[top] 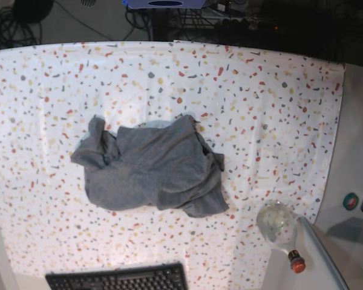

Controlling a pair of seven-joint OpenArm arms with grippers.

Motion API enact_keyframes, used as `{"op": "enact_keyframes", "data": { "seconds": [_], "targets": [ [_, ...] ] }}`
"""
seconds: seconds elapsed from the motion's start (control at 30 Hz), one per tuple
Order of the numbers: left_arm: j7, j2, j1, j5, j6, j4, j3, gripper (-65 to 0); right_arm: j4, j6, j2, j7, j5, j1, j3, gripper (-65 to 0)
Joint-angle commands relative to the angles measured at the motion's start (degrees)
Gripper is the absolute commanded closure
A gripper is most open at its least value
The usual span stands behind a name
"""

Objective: Layout the t-shirt on the table in an organized manner, then fold the t-shirt properly

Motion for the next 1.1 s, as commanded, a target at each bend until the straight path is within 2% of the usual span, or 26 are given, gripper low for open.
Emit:
{"op": "enact_keyframes", "data": {
  "seconds": [0.0, 0.1, 0.23, 0.37, 0.5, 0.67, 0.97, 1.07],
  "targets": [
    [-0.08, -0.94, 2.29, 0.14, 0.27, 0.52, 0.04, 0.0, -0.11, -0.18, 0.64, -0.02, 0.03, -2.12, 0.08, 0.0],
    [-0.08, -2.09, 6.69, 0.14, 0.27, 4.65, 0.04, 0.0, 3.67, -0.18, 2.04, -0.02, 0.21, -5.73, 0.08, 0.0],
    [1.07, -3.58, 12.84, -0.47, 0.27, 11.94, -0.05, 0.0, 13.34, -0.27, 2.13, -0.63, 0.21, -12.76, 0.25, 0.0],
    [6.16, -3.76, 17.77, -0.47, 0.27, 16.96, -0.75, 0.0, 22.31, -0.27, 2.04, -4.85, 0.30, -18.91, 0.34, 0.0],
    [6.25, -3.76, 19.26, -0.47, 0.27, 17.92, -0.67, 0.0, 26.62, -0.27, 2.04, -8.72, 0.30, -20.67, 0.34, 0.0],
    [6.34, -3.76, 13.02, -0.47, 0.27, 13.09, -0.58, 0.0, 24.07, -0.27, 2.13, -11.18, 0.30, -15.40, 0.34, 0.0],
    [6.25, -3.67, -7.91, 0.06, 0.27, -15.31, -0.05, 0.0, -4.42, -0.18, 2.39, -11.10, 0.30, 5.00, 0.34, 0.0],
    [6.60, -3.67, -10.02, 0.06, 0.27, -17.42, -0.05, 0.0, -9.43, -0.18, 2.66, -11.18, 0.21, 8.51, 0.16, 0.0]
  ]
}}
